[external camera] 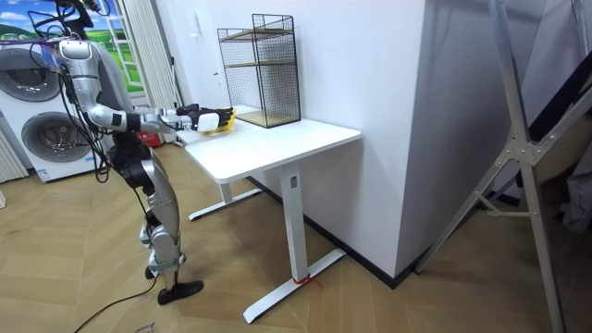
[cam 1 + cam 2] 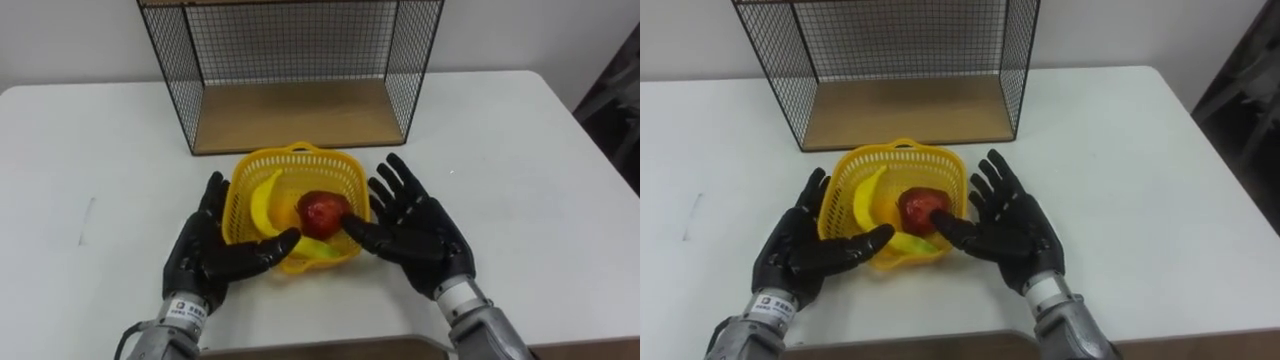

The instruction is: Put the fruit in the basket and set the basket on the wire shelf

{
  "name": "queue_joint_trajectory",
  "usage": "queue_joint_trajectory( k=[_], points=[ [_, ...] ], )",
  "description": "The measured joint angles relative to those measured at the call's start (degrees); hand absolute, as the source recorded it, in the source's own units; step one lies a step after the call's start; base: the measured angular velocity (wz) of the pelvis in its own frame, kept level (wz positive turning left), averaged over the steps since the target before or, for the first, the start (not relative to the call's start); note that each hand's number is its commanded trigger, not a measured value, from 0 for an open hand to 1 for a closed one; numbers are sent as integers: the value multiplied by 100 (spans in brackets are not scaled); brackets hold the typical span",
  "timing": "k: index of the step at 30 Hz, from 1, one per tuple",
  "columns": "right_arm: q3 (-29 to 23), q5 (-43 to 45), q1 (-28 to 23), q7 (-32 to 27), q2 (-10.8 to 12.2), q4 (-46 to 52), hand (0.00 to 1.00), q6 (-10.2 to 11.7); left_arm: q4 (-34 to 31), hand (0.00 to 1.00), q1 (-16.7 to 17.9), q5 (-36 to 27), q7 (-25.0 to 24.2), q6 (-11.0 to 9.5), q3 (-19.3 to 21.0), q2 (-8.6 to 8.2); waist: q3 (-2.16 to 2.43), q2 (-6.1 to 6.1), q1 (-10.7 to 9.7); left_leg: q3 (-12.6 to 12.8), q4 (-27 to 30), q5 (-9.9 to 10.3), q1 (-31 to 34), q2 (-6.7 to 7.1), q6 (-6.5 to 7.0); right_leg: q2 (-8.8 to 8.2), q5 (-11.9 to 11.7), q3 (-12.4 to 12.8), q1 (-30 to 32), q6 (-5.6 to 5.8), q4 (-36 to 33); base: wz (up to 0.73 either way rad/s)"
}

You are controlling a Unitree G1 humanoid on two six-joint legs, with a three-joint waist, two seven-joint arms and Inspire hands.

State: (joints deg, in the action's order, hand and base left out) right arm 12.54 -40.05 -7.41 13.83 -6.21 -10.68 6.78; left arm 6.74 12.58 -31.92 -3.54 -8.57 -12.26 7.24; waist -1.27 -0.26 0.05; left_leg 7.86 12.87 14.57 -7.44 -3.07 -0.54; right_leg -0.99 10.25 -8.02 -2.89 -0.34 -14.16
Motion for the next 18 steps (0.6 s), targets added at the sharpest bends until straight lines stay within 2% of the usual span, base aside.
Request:
queue_joint_trajectory(
  k=[4,18],
  points=[
    [4,-9,0,-2,3,-1,0,0,0,0,-16,0,0,0,-93,12,15,-37,0,-2,5,0,-2,-2,0,5,-1,1,0,0,26,0],
    [30,-49,2,-6,2,-4,0,103,0,0,-105,-7,0,-3,-203,27,10,-23,-27,-7,-10,0,-7,-5,0,13,-2,6,-6,-2,29,0]
  ],
)
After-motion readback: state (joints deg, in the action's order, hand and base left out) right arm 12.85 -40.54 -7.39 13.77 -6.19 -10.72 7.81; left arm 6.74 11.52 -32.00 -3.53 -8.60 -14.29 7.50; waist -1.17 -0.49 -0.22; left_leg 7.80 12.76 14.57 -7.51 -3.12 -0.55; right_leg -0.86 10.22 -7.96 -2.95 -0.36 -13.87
